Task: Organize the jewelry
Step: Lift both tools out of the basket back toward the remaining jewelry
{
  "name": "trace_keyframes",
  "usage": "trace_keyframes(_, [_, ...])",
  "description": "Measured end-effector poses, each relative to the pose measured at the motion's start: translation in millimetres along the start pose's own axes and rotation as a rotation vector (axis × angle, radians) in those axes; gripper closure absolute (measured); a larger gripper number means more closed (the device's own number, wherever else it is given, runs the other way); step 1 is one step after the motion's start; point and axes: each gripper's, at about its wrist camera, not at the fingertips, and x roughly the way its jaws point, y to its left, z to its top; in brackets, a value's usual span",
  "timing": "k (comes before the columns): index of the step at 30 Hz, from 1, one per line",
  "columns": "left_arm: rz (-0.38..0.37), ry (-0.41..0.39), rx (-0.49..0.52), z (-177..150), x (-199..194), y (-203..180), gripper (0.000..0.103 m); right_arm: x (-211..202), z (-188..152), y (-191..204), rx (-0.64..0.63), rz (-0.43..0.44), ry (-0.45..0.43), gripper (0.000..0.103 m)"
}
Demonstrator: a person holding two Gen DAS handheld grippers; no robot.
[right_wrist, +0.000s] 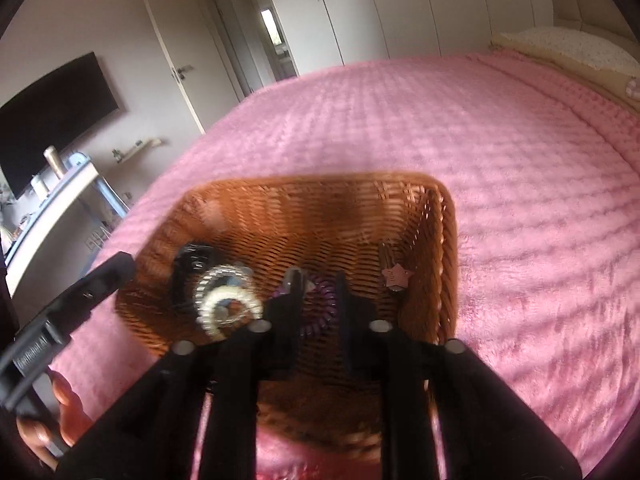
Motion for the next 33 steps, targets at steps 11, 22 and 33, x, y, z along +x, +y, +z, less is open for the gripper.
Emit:
trace_keyframes(11, [0.049, 0.049, -0.020, -53.4, -68.7, 34.8, 0.061, -52.9, -62.0, 58.6, -0.038, 0.087, 0.016, 0.058])
trace_keyframes(22, [0.027, 0.170, -0.050, -94.7, -65.4, 61.2, 0.065, -22.2, -126.4, 104.4, -0.119, 0.073, 0.216, 0.059])
trace_keyframes(33, [-0.016, 0.206, -0.076, -99.0, -54.6, 64.7, 0.069, -0.9, -129.9, 117.2, -0.187, 0.041, 0.272, 0.075])
